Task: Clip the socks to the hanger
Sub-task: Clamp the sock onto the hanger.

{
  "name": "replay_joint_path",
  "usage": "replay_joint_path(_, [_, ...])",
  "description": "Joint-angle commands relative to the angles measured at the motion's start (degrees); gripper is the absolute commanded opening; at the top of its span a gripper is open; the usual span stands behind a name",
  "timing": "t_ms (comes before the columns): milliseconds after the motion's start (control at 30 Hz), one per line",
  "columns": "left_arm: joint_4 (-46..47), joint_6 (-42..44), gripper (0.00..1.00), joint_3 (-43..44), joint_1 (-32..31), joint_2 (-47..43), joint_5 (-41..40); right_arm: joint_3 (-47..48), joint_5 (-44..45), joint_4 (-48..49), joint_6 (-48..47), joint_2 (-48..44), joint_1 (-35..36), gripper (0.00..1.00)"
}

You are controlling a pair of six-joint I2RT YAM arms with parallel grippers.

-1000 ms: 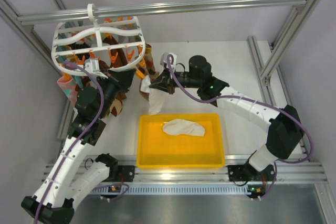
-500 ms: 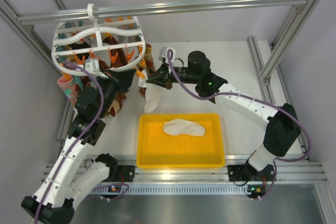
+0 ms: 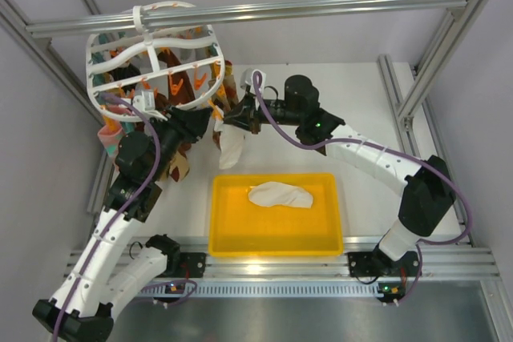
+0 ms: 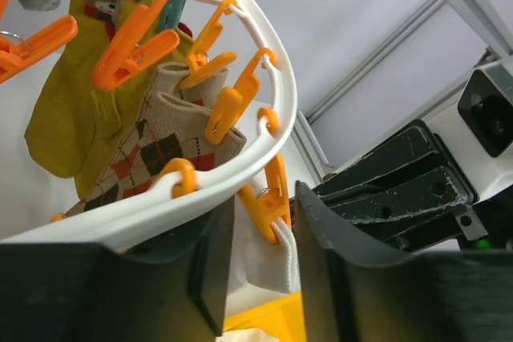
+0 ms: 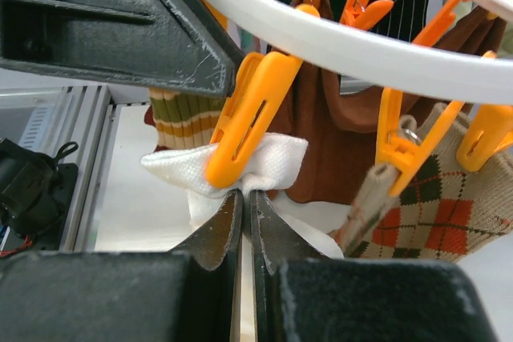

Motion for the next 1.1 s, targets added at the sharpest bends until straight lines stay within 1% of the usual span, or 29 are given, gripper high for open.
replay_joint_path(0, [0.8,0.1,0.44,-0.6,0.8,1.6,-0.3,2.4,-0.8,3.3,0.4,-0.6,-0.2,0.00])
replay_joint_path(167, [0.8,0.0,0.50,-0.6,0.8,0.8,-0.2,2.0,-0.4,2.6,0.2,-1.0,-0.4,0.00])
replay_joint_path(200, [1.6,0.2,0.52,-0.9,0.8,0.5,0.5,2.0,-0.1,2.5,0.2,-1.0,-0.6,0.00])
replay_joint_path(333, [3.0,1.6,0.62,-1.8,0.8,-2.3,5.4,2.2,0.9,2.0,1.2,-0.6,-2.4,0.00])
replay_joint_path(400, [2.2,2.7,0.64,-1.8,0.8,-4.1,7.0,2.7,1.0,1.4,1.8,-0.1,-4.2,0.00])
replay_joint_path(467, [0.7,4.1,0.65,-1.6,0.8,-5.9,7.0,3.3,1.1,0.6,1.8,0.0,-5.9,0.00])
replay_joint_path(500, [-1.6,4.6,0.65,-1.5,0.8,-6.3,6.3,3.5,1.1,0.2,1.7,0.1,-6.4,0.00])
replay_joint_path(667, [-5.0,6.2,0.61,-0.9,0.8,-7.7,3.1,4.4,0.7,-1.3,0.6,-0.1,-7.3,0.00])
replay_joint_path(800, [-7.6,6.8,0.51,0.3,0.8,-7.4,0.7,4.7,0.0,-2.4,0.2,0.2,-7.3,0.00])
replay_joint_path(867, [-8.5,7.5,0.49,0.5,0.8,-7.1,-2.2,4.7,-0.1,-3.1,-0.6,0.4,-7.4,0.00])
replay_joint_path(900, [-8.6,7.8,0.47,0.4,0.8,-7.1,-2.7,4.7,0.0,-3.3,-0.8,0.3,-7.3,0.00])
replay_joint_path(1067, [-7.9,8.7,0.42,0.6,0.8,-6.0,-4.9,5.2,-0.8,-5.3,-2.3,0.6,-7.3,0.00])
